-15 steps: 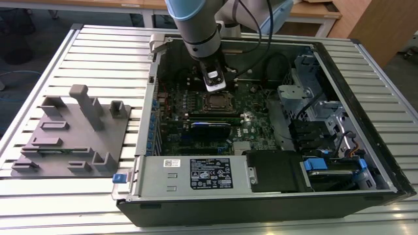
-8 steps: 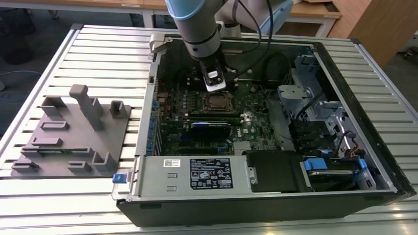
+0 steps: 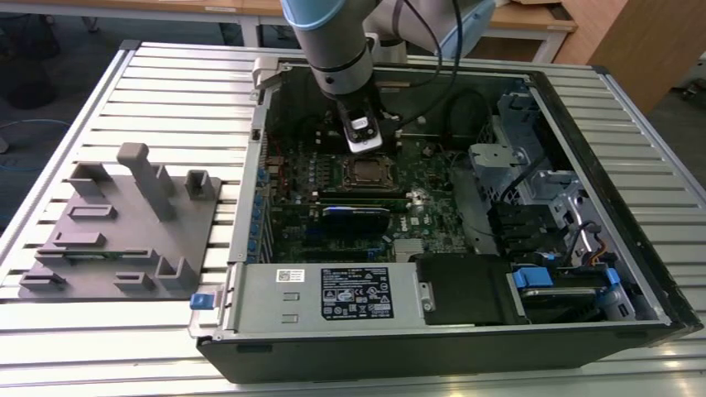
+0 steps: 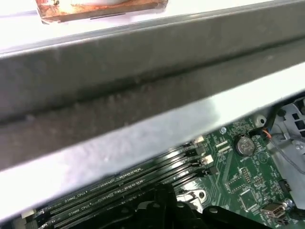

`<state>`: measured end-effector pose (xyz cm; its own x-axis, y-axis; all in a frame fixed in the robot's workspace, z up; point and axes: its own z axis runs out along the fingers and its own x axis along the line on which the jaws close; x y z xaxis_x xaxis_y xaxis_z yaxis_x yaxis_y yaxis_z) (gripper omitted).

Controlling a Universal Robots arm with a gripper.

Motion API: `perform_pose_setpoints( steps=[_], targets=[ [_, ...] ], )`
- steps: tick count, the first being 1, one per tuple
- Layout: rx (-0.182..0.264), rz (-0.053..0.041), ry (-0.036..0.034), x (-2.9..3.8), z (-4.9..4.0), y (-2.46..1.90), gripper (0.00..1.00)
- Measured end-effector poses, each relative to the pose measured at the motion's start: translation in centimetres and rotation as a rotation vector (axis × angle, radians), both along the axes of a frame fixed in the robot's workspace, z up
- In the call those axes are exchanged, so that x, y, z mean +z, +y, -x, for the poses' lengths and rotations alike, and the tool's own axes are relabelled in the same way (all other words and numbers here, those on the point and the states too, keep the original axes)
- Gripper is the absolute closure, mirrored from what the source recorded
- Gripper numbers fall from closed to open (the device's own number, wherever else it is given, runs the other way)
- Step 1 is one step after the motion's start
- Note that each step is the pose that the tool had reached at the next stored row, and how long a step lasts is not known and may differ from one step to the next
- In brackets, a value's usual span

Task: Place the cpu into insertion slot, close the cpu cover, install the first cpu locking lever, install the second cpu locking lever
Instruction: 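Install the first cpu locking lever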

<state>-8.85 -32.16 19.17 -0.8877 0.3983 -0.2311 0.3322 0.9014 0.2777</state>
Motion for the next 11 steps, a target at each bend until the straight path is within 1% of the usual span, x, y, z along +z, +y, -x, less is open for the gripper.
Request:
perform_pose_setpoints(
  steps=[3,5,8,11],
  targets=[
    [0.0,0.0001,0.0001,0.49,0.0,0.0,0.9],
    [0.0,0.0001,-0.0001,0.66,0.02,0.0,0.9],
    [0.0,0.0001,-0.0018,0.67,0.24,0.0,0.9],
    [0.0,0.0,-0.0045,0.67,0.7,0.01,0.9]
  ],
)
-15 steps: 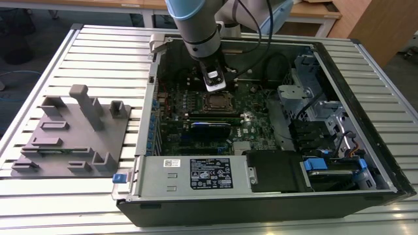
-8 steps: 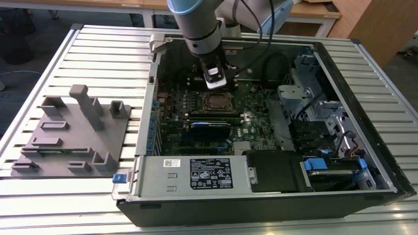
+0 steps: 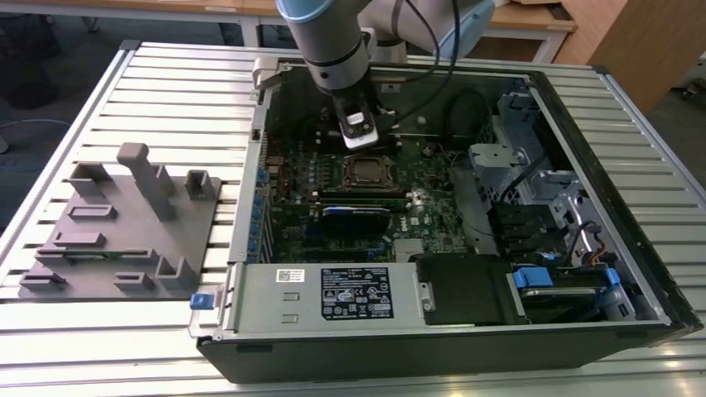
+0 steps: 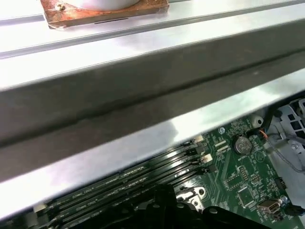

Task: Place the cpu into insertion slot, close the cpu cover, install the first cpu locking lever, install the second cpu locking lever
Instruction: 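Install the first cpu locking lever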

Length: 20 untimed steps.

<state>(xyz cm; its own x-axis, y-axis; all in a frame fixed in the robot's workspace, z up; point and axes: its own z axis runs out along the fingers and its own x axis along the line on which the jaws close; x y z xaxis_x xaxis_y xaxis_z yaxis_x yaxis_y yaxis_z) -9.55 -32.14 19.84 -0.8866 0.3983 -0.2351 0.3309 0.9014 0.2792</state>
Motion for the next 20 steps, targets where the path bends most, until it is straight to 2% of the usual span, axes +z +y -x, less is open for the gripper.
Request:
perform_pose_setpoints(
  steps=[6,9,20],
  targets=[
    [0.0,-0.0002,-0.0061,-0.03,0.71,0.2,0.9],
    [0.0,0.0002,-0.0118,-0.05,0.84,0.23,0.9],
    [-0.008,0.0147,-0.0286,-0.36,0.84,0.22,0.9]
  ],
)
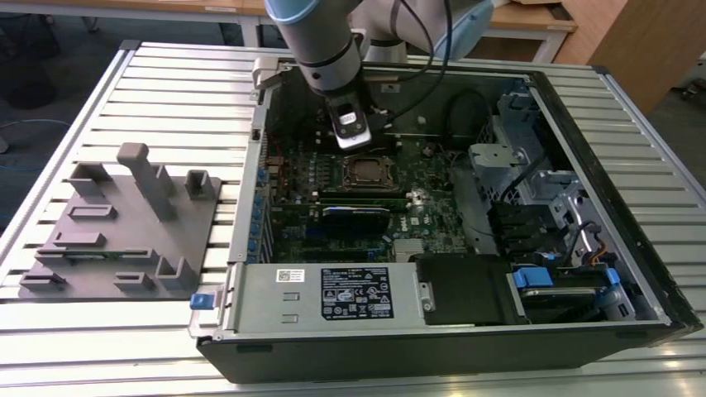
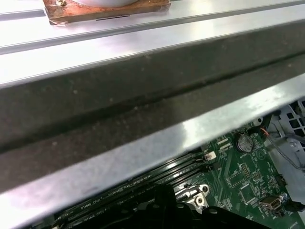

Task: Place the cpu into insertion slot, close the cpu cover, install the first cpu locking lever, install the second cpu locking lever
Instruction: 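Install the first cpu locking lever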

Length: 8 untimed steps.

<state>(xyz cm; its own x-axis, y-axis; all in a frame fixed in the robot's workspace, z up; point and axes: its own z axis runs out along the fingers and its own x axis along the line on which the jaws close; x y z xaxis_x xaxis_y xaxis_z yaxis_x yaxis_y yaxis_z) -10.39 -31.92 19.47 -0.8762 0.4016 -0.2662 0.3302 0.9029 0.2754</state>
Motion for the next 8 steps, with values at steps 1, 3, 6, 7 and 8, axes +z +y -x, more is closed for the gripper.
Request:
perform_pose_setpoints(
  steps=[1,3,6,7,8],
  targets=[
    [-0.001,0.0002,-0.0009,-0.04,0.0,0.01,0.9],
    [-0.004,0.0021,-0.0025,-0.12,0.01,0.03,0.9],
    [-0.011,0.0089,-0.0051,-0.25,0.0,0.06,0.9],
    [-0.014,0.0112,-0.006,-0.3,0.0,0.08,0.9],
    [-0.018,0.013,-0.0066,-0.35,0.0,0.12,0.9]
  ],
)
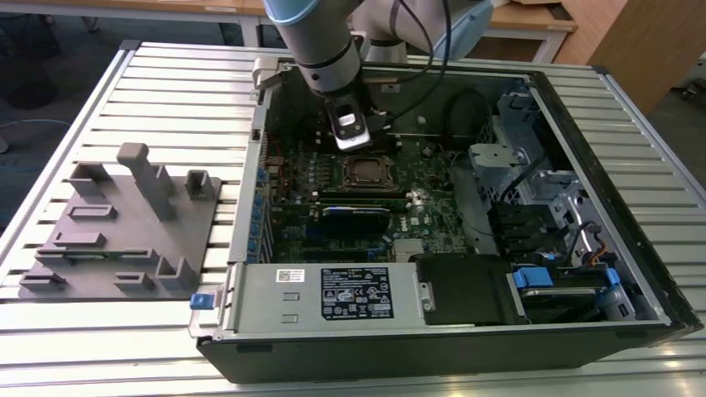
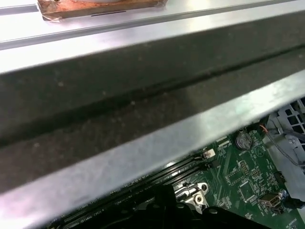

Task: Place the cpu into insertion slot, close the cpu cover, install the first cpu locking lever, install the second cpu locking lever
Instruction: 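Install the first cpu locking lever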

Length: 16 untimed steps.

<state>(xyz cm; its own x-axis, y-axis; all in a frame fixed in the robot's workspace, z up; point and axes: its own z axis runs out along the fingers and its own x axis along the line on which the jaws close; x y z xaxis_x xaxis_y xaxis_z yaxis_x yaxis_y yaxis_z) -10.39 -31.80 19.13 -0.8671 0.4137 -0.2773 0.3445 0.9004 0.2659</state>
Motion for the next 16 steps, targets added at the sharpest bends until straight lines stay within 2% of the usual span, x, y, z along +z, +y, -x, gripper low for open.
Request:
perform_pose_setpoints(
  steps=[8,16],
  targets=[
    [-0.032,0.0158,-0.0045,-0.31,0.0,0.43,0.9],
    [-0.066,0.0268,-0.0083,-0.65,0.0,0.75,0.9]
  ],
)
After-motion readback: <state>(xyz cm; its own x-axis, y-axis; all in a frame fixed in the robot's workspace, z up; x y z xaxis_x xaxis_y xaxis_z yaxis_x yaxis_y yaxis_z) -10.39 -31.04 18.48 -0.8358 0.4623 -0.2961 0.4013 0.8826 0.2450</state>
